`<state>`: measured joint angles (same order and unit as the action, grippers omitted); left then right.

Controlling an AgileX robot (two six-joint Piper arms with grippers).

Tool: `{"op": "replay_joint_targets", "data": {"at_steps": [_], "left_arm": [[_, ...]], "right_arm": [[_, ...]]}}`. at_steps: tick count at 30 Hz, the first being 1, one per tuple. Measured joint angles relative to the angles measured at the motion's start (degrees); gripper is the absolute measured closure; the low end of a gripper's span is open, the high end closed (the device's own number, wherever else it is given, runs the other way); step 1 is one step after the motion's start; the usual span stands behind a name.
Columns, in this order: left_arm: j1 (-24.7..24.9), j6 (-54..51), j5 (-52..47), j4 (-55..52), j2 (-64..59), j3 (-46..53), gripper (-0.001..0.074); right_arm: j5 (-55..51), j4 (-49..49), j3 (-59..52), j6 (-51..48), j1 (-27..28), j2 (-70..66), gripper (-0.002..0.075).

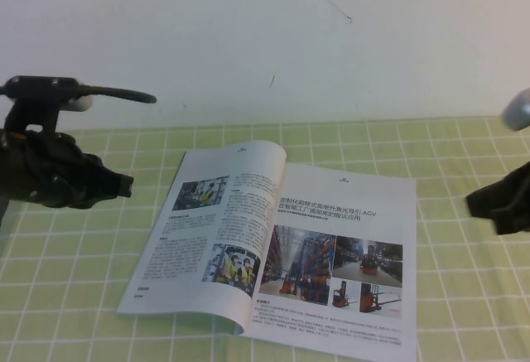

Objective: Close book
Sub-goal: 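Close the open booklet and leave it lying on the table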

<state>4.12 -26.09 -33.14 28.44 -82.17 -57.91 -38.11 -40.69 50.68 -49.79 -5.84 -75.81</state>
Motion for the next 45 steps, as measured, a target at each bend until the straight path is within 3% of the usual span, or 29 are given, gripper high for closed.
{"op": "replay_joint_targets", "data": {"at_steps": [6, 11, 32, 45], "left_arm": [[1.4, 0.2, 0.0, -2.3, -12.0, -8.0, 0.0739], [4.1, 4.5, 0.0, -9.8, -17.8, -12.2, 0.0739], [5.7, 9.2, 8.9, -14.6, -29.2, -13.5, 0.0739], [9.4, 11.1, 8.0, -19.7, -32.0, -14.2, 0.0739]], "right_arm": [[5.0, 0.2, 3.8, 0.5, -12.2, -19.0, 0.0729], [8.3, 5.2, 4.8, 6.0, -16.7, -28.2, 0.0729], [8.7, 7.3, 4.9, 7.0, -17.3, -32.0, 0.0729], [7.3, 7.3, 5.3, 7.0, -17.3, -32.5, 0.0729]]}}
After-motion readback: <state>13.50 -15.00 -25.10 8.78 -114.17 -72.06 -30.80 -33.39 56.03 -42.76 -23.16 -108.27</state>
